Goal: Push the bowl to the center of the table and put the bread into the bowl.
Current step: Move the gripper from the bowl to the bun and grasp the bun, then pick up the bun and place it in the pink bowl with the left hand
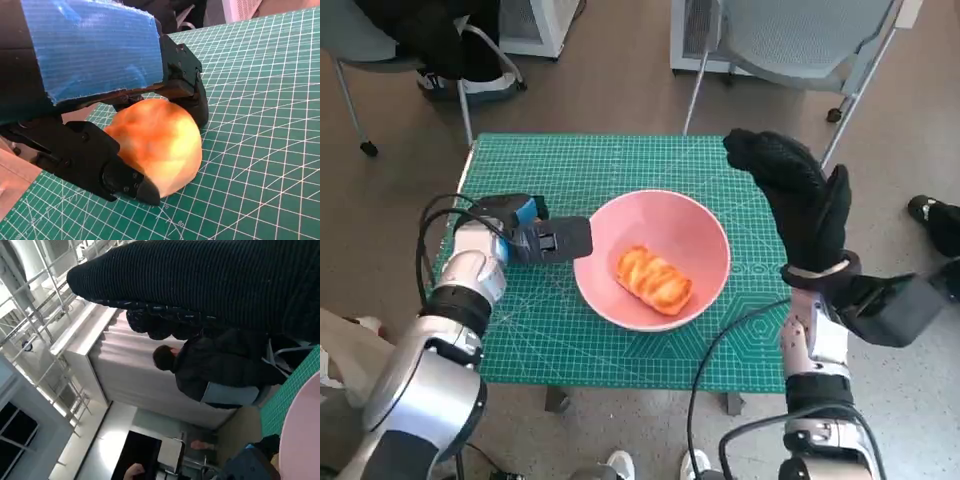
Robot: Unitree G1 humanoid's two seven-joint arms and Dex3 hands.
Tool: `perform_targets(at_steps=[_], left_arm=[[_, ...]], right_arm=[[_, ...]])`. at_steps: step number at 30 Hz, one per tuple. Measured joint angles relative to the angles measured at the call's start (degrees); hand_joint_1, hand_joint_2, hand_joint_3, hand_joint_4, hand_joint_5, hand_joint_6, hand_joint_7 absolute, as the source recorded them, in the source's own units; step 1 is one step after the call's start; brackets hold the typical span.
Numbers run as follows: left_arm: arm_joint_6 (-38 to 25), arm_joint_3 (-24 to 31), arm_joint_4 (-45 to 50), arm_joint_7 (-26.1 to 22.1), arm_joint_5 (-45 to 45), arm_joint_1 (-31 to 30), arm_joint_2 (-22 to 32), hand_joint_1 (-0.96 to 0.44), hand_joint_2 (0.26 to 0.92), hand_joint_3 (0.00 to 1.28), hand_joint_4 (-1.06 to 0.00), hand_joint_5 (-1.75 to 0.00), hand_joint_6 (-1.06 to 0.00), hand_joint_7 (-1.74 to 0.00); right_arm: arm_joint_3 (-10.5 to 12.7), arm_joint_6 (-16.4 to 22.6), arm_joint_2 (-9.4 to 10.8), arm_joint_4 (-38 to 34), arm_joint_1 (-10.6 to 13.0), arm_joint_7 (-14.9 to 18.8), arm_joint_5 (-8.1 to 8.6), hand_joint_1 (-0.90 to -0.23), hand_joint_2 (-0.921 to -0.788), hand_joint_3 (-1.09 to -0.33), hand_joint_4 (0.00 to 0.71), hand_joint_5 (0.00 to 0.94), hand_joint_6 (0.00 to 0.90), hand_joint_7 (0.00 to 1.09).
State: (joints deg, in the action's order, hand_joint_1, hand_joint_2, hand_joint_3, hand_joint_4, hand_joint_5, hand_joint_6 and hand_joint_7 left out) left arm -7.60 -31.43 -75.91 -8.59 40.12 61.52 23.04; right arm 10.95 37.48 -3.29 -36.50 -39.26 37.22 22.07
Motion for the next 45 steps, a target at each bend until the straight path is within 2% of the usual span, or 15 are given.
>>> perform_targets(at_steps=[13,45], left_arm=[[0.62,2.10,0.65,-2.52,-1.87,0.02,1.28,0.00,0.908,0.06,-0.76,-1.03,-0.62,-1.24],[0.01,3.77,1.13,-2.59,-2.80,0.00,2.44,0.00,0.909,0.05,-0.75,-1.07,-0.64,-1.18]], right_arm=[[-0.68,0.14,0.10,0.26,0.05,-0.51,-0.93,-0.706,-0.921,-0.924,0.100,0.000,0.020,0.38],[-1.17,0.81,0.78,-0.04,0.36,-0.59,-0.88,-0.707,-0.921,-0.930,0.141,0.016,0.049,0.43]])
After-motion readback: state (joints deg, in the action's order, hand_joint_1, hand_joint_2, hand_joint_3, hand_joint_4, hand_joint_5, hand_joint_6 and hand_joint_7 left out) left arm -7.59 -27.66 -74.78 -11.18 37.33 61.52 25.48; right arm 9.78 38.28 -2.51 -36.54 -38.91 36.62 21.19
